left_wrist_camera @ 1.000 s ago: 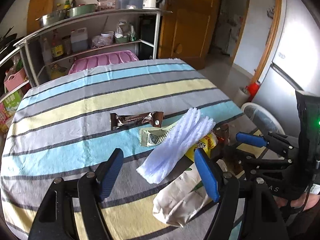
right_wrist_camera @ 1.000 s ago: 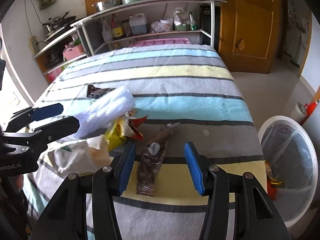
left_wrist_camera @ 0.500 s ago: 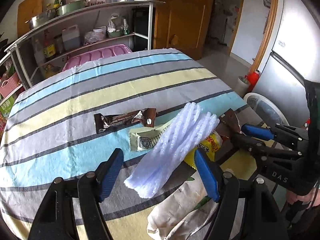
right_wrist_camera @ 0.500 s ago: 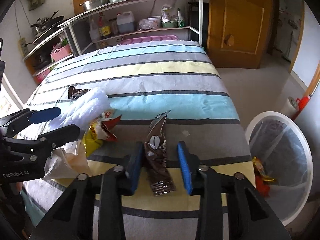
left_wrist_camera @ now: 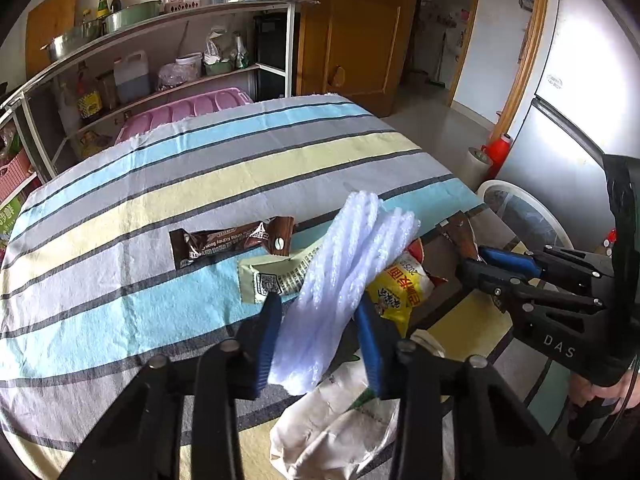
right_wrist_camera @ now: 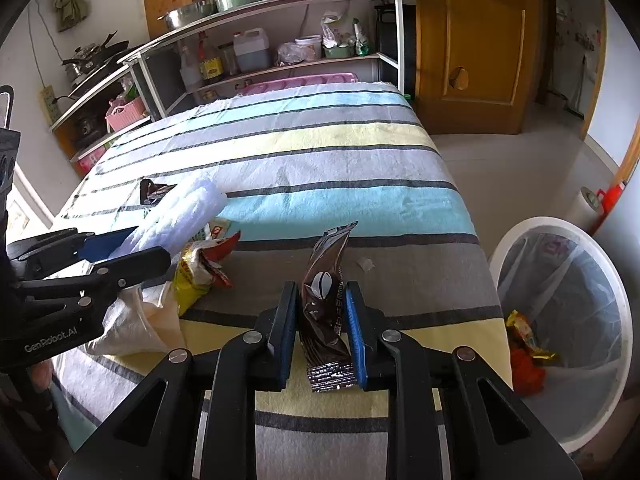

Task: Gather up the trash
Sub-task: 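Grasp white foam net with left tool while right tool grasps brown wrapper, then carry foam net and brown wrapper to the bin and open both tools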

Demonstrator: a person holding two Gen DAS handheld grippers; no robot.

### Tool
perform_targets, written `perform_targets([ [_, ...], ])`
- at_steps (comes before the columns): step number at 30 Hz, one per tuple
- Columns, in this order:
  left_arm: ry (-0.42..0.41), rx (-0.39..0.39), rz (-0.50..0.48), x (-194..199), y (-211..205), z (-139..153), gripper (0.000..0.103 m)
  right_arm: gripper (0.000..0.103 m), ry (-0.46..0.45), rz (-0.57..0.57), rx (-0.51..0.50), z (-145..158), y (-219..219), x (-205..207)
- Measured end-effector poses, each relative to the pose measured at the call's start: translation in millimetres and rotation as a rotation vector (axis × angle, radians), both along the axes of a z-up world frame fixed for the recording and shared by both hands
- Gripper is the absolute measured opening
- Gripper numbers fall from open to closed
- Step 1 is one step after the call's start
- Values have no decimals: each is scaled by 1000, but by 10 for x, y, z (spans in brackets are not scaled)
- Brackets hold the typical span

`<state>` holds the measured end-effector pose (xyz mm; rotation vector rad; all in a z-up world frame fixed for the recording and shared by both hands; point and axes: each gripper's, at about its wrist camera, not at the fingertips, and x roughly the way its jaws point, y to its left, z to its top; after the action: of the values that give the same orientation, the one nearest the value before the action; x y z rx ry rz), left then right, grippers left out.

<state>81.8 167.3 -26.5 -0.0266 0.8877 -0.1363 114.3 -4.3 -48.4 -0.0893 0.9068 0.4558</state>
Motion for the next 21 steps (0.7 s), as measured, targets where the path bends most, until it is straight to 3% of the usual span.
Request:
perform_targets([
  [12, -39, -3, 58, -100, 60, 99, 30, 21, -26, -2, 16, 55, -60, -70],
  [14, -50, -5, 65, -124, 60, 132, 30, 8, -29, 2, 28, 73, -74, -89],
  [21, -77, -17, 76, -193, 34, 220, 27, 8, -47, 7, 71, 145, -176, -149],
])
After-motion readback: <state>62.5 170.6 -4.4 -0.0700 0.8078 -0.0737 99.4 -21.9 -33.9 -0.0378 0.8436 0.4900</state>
